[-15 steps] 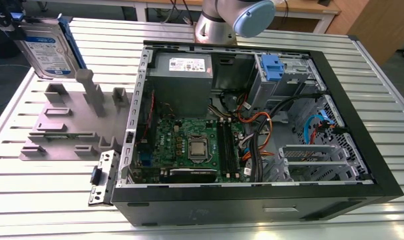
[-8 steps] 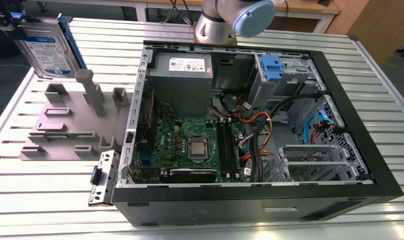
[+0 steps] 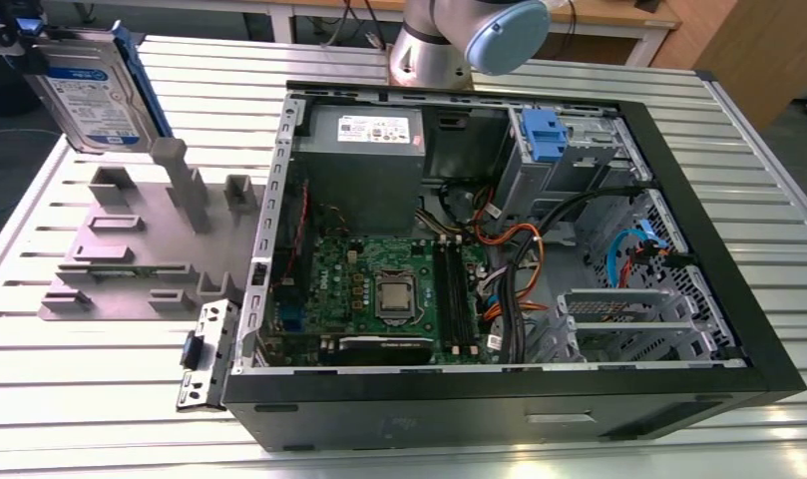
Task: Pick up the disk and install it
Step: 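Pick up the disk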
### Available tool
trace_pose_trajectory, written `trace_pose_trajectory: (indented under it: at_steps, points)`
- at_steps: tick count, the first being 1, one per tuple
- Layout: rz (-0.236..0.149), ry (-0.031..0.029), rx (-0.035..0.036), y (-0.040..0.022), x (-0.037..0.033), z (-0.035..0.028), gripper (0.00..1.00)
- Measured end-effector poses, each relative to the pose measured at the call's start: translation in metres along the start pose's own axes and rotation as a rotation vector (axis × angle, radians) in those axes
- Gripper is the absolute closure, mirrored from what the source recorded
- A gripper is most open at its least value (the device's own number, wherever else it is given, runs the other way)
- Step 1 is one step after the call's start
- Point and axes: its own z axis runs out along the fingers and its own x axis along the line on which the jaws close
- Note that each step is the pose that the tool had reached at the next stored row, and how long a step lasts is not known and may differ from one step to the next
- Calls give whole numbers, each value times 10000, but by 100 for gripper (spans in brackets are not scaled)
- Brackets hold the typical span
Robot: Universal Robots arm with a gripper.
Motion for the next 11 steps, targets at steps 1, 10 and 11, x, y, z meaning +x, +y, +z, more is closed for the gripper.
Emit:
trace_pose_trajectory:
  at_steps: [1, 10, 11]
  points:
    - [0, 0, 0, 0, 0, -2, 63]
    - [0, -1, 1, 1, -1, -35, 63]
    - [0, -1, 1, 1, -2, -37, 63]
